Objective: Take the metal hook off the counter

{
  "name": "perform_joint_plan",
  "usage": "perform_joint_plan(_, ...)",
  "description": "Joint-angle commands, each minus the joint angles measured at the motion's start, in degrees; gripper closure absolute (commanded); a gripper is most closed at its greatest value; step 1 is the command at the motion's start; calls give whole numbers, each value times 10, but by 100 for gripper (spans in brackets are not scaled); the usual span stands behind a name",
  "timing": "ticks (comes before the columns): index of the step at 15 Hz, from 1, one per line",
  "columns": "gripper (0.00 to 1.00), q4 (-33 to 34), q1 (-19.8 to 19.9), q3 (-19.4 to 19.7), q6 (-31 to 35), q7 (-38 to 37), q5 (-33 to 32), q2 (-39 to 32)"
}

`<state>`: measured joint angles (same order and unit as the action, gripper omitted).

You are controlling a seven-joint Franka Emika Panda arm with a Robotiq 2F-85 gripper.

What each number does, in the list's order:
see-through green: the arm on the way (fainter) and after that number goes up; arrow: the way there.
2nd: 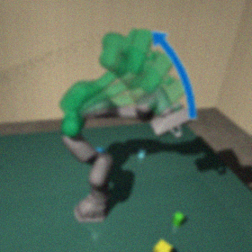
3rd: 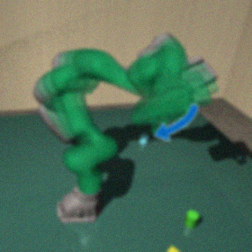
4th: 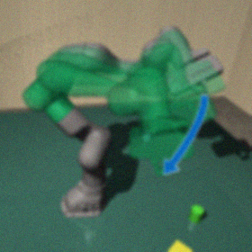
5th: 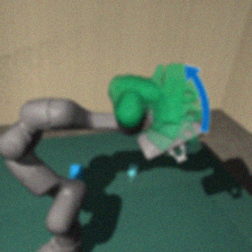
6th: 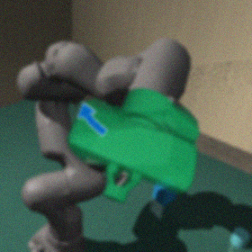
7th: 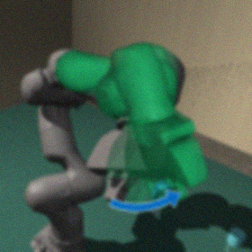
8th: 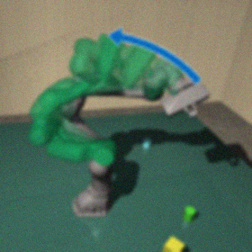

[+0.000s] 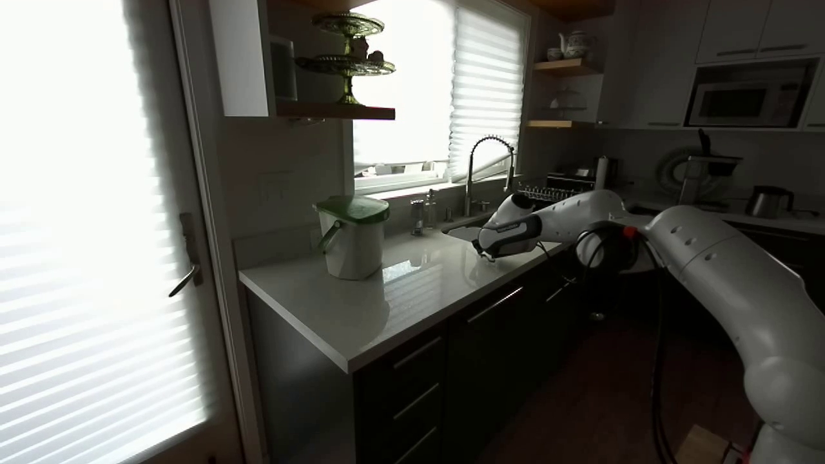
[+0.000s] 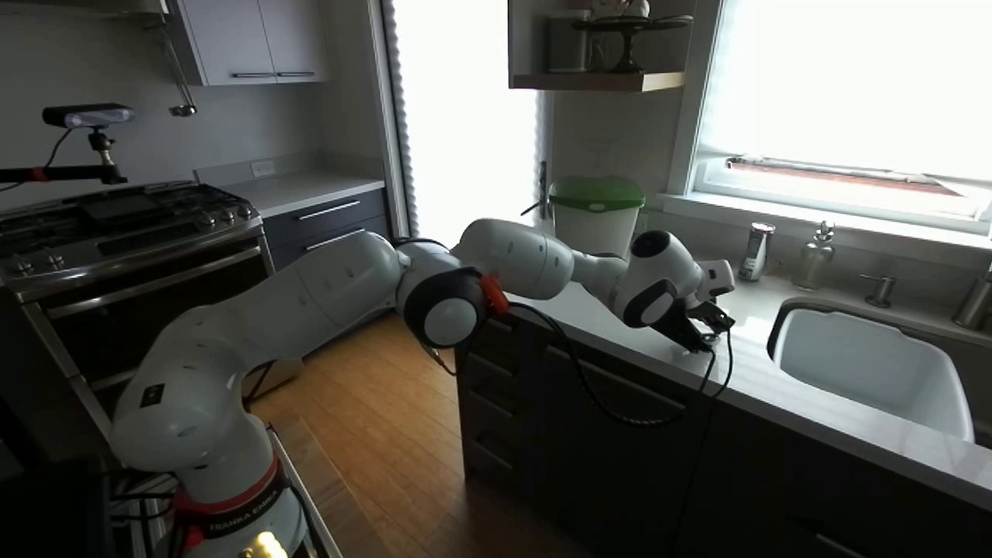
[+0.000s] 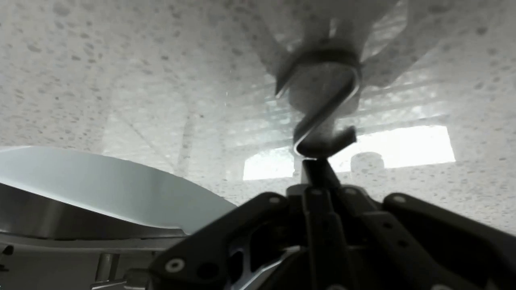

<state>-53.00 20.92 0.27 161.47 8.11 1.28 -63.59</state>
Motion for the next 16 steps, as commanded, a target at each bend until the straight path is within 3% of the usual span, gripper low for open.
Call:
perform_joint_plan(1,100,24,7,-10,-41,18,0,-11)
perform_joint_plan(9,100,26,0,15,-186,16,-18,23)
perform_joint_plan(16,100,20,4,5,-241,44,-11,39)
